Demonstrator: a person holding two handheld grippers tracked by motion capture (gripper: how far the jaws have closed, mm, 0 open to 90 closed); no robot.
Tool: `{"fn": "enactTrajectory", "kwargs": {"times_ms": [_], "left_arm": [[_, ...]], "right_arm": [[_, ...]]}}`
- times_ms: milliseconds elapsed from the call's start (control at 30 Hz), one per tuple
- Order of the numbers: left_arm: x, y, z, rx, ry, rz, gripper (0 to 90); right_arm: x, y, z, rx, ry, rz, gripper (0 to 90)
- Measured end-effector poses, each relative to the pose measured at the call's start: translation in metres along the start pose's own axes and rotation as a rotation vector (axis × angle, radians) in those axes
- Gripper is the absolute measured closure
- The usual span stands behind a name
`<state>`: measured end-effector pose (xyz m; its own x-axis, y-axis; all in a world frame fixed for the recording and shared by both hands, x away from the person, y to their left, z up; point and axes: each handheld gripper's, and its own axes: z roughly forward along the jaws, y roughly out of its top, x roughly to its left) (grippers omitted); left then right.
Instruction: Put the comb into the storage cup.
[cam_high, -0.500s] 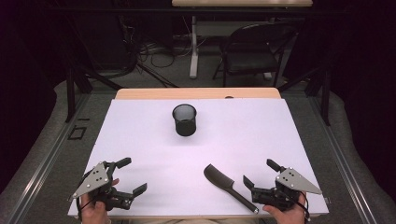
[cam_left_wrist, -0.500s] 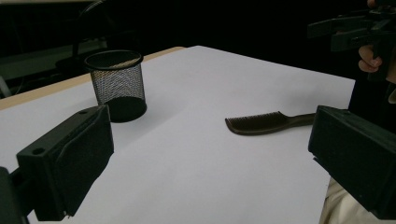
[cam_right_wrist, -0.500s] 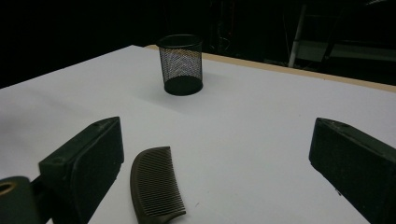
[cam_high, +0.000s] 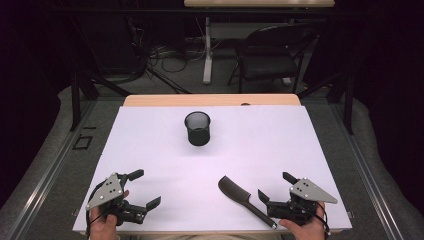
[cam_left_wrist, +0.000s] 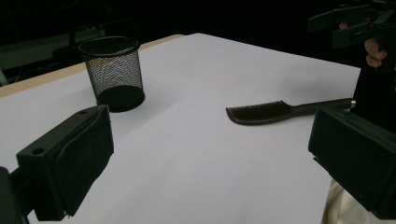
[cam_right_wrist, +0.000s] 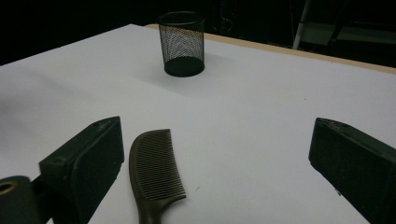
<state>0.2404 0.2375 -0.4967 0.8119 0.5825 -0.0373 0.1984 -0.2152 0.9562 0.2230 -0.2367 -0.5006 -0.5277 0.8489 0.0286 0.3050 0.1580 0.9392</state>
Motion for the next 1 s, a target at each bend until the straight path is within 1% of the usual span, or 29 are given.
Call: {"fn": "enactTrajectory", "kwargs": {"times_ms": [33,133,167,200,233,267,300,333,367,433,533,567,600,633,667,700,733,767,800,833,933,967,1000], "left_arm": [[-0.001,0.000,0.001,0.003,-0.007,-0.002,0.3],[-0.001,0.000,0.001,0.012,-0.010,-0.001,0.3],[-0.001,0.000,0.002,0.015,-0.019,-0.012,0.3],[-0.001,0.000,0.002,0.015,-0.019,-0.012,0.4],[-0.001,-0.001,0.003,0.021,-0.031,-0.016,0.3],[-0.001,-0.001,0.003,0.021,-0.031,-0.016,0.3],[-0.001,-0.001,0.003,0.026,-0.031,-0.021,0.3],[-0.001,-0.001,0.004,0.023,-0.036,-0.026,0.3],[-0.001,-0.001,0.005,0.026,-0.030,-0.029,0.3],[0.000,-0.001,0.006,0.036,-0.039,-0.041,0.4],[0.000,-0.001,0.007,0.042,-0.035,-0.047,0.4],[0.000,-0.001,0.008,0.045,-0.037,-0.051,0.4],[0.000,-0.001,0.008,0.060,-0.030,-0.058,0.4],[0.000,-0.001,0.008,0.060,-0.030,-0.058,0.4],[0.001,-0.002,0.010,0.062,-0.031,-0.067,0.4],[0.001,-0.002,0.010,0.072,-0.028,-0.074,0.3],[0.002,-0.002,0.011,0.074,-0.030,-0.091,0.3],[0.002,-0.002,0.011,0.074,-0.030,-0.091,0.3],[0.002,-0.002,0.011,0.078,-0.028,-0.100,0.3],[0.003,-0.002,0.011,0.067,-0.037,-0.109,0.3],[0.003,-0.001,0.011,0.067,-0.033,-0.116,0.3],[0.004,-0.001,0.011,0.061,-0.049,-0.121,0.3],[0.004,-0.001,0.011,0.061,-0.041,-0.121,0.3]], "right_arm": [[0.001,0.000,0.000,0.010,0.001,0.009,3.1],[0.003,0.000,0.002,0.021,0.011,0.011,3.3],[0.004,-0.001,0.003,0.024,0.010,0.001,3.8],[0.004,-0.001,0.003,0.024,0.010,0.001,3.8],[0.007,-0.001,0.004,0.029,0.004,-0.021,5.4],[0.008,-0.001,0.005,0.035,0.003,-0.026,5.4],[0.008,-0.001,0.005,0.045,0.003,-0.032,8.2],[0.008,-0.001,0.005,0.045,0.003,-0.032,8.2],[0.009,-0.001,0.006,0.055,0.009,-0.028,8.5],[0.009,-0.001,0.008,0.073,0.007,-0.014,8.6],[0.008,0.000,0.009,0.073,0.008,-0.019,8.5],[0.008,0.001,0.009,0.079,0.007,-0.017,8.5],[0.007,0.003,0.010,0.093,0.007,-0.011,8.4],[0.007,0.003,0.010,0.093,0.007,-0.011,8.4],[0.006,0.004,0.011,0.110,0.009,-0.016,7.7],[0.007,0.004,0.012,0.117,0.011,-0.016,5.4],[0.007,0.005,0.013,0.130,0.018,-0.015,2.7],[0.007,0.005,0.013,0.130,0.018,-0.015,2.7],[0.006,0.005,0.014,0.148,0.029,-0.018,0.9],[0.007,0.006,0.016,0.171,0.042,-0.016,0.0],[0.008,0.006,0.018,0.192,0.049,-0.025,0.0],[0.008,0.006,0.019,0.203,0.052,-0.032,0.0],[0.010,0.006,0.022,0.227,0.060,-0.037,0.0]]}}
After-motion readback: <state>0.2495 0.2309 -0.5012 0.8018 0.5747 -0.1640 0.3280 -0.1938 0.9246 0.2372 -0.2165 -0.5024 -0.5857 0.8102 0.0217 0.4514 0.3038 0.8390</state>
